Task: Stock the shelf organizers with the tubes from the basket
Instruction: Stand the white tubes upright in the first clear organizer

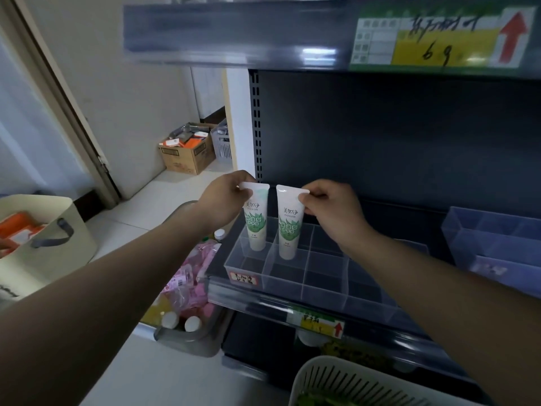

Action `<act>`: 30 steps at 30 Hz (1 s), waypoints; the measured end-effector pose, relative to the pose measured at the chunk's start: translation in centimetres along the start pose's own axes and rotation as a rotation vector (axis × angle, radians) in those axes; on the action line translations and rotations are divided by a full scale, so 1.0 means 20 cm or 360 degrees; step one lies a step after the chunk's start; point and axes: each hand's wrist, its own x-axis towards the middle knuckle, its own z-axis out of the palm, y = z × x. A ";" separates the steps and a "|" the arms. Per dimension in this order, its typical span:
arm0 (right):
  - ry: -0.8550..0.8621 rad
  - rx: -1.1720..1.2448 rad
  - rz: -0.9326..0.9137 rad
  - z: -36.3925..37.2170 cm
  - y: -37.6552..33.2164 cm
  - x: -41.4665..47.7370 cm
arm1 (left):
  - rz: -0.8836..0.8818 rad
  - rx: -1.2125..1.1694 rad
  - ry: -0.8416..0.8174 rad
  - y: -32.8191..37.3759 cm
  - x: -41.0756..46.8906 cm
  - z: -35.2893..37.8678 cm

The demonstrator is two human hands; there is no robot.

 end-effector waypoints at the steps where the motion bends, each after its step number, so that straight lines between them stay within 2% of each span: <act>1: 0.0007 -0.0003 0.0003 0.00 0.00 0.00 | -0.0004 0.0003 0.0001 0.00 0.00 0.00; 12: -0.0028 -0.0185 -0.0062 -0.01 -0.02 -0.03 | 0.0013 0.0150 -0.0003 0.05 -0.03 0.00; 16: -0.0068 -0.0258 -0.0088 -0.03 -0.06 -0.06 | 0.0090 0.0313 0.0037 0.11 -0.06 -0.02; 20: -0.0121 -0.0570 -0.0236 -0.09 -0.12 -0.12 | 0.0226 0.0466 0.0089 0.20 -0.14 -0.05; 26: -0.0342 -0.1383 -0.0440 -0.21 -0.20 -0.26 | 0.0500 0.0727 0.0160 0.31 -0.28 -0.03; 30: -0.0384 -0.1593 -0.0510 -0.30 -0.23 -0.39 | 0.0571 0.1036 0.0172 0.37 -0.40 0.04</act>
